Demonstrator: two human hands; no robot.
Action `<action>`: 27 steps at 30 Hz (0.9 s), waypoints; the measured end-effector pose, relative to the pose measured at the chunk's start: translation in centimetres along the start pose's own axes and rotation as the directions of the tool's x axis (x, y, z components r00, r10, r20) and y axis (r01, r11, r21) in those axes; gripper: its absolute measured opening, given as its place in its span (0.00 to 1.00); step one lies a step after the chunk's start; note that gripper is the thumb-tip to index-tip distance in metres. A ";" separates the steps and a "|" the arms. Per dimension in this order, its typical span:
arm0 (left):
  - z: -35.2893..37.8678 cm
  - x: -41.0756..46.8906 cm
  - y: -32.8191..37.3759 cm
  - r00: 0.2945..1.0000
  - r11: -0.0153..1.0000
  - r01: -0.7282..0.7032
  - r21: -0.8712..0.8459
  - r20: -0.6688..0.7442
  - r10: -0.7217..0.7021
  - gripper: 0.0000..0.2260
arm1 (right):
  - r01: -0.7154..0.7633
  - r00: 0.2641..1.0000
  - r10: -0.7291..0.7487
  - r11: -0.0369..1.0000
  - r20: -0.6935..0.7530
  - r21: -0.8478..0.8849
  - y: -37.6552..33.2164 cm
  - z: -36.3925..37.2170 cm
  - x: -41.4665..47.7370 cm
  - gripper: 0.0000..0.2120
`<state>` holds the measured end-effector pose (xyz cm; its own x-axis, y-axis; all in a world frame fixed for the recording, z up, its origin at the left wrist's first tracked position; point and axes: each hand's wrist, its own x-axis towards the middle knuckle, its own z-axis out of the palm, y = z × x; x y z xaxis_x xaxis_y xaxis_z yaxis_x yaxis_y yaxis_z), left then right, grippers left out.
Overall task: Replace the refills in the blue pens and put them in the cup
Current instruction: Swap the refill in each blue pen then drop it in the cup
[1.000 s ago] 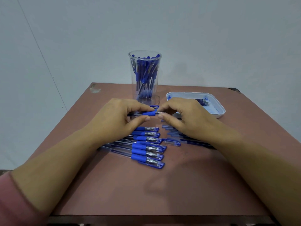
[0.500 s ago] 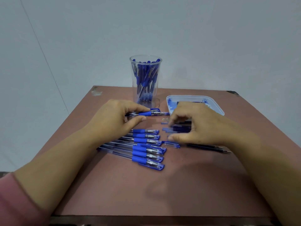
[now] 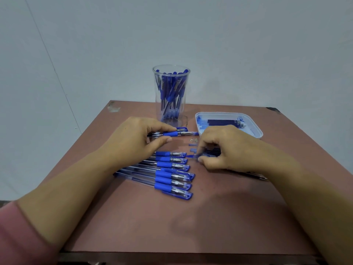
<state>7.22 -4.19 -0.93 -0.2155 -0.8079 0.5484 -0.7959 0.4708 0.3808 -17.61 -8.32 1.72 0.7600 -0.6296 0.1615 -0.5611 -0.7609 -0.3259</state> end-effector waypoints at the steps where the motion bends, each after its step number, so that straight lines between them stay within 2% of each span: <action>1: 0.0 0.0 0.0 1.000 1.000 0.000 0.000 -0.004 0.000 0.11 | -0.013 0.999 0.014 1.000 -0.034 0.023 0.1 -0.2 -0.1 0.03; 3: -0.1 0.0 0.0 1.000 1.000 -0.003 0.002 -0.008 0.003 0.11 | -0.038 0.993 0.047 0.996 -0.110 0.080 0.4 -0.6 -0.2 0.03; 7: 0.0 0.0 0.0 1.000 1.000 0.001 0.000 0.000 -0.001 0.11 | -0.014 0.971 0.029 0.998 -0.238 0.065 1.3 -0.7 0.0 0.09; 10: 0.0 0.0 0.1 1.000 1.000 -0.004 -0.003 0.007 0.004 0.12 | 0.005 0.953 0.023 0.996 -0.301 0.093 1.7 -0.5 0.2 0.08; 14: 0.1 -0.1 0.1 1.000 1.000 -0.013 -0.011 0.015 0.014 0.12 | 0.063 0.954 -0.026 0.991 -0.300 0.114 1.2 0.0 0.5 0.06; 17: 0.5 -0.2 0.4 0.999 1.000 -0.025 -0.014 0.022 0.025 0.12 | 0.117 0.950 -0.085 0.989 -0.302 0.089 0.8 0.9 1.0 0.09; 22: 0.6 -0.2 0.8 0.999 0.999 -0.032 -0.030 -0.017 0.031 0.13 | 0.212 0.904 -0.157 0.973 -0.397 0.097 0.8 2.2 1.5 0.07; 27: 0.7 -0.5 1.4 0.999 0.999 -0.042 -0.030 -0.035 0.041 0.11 | 0.244 0.880 -0.177 0.964 -0.441 0.101 0.7 2.9 1.6 0.06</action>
<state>5.79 -3.41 -1.21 -0.2283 -0.7753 0.5890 -0.7688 0.5147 0.3795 -15.85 -9.44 -0.90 0.6232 -0.4889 0.6104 -0.3226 -0.8717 -0.3689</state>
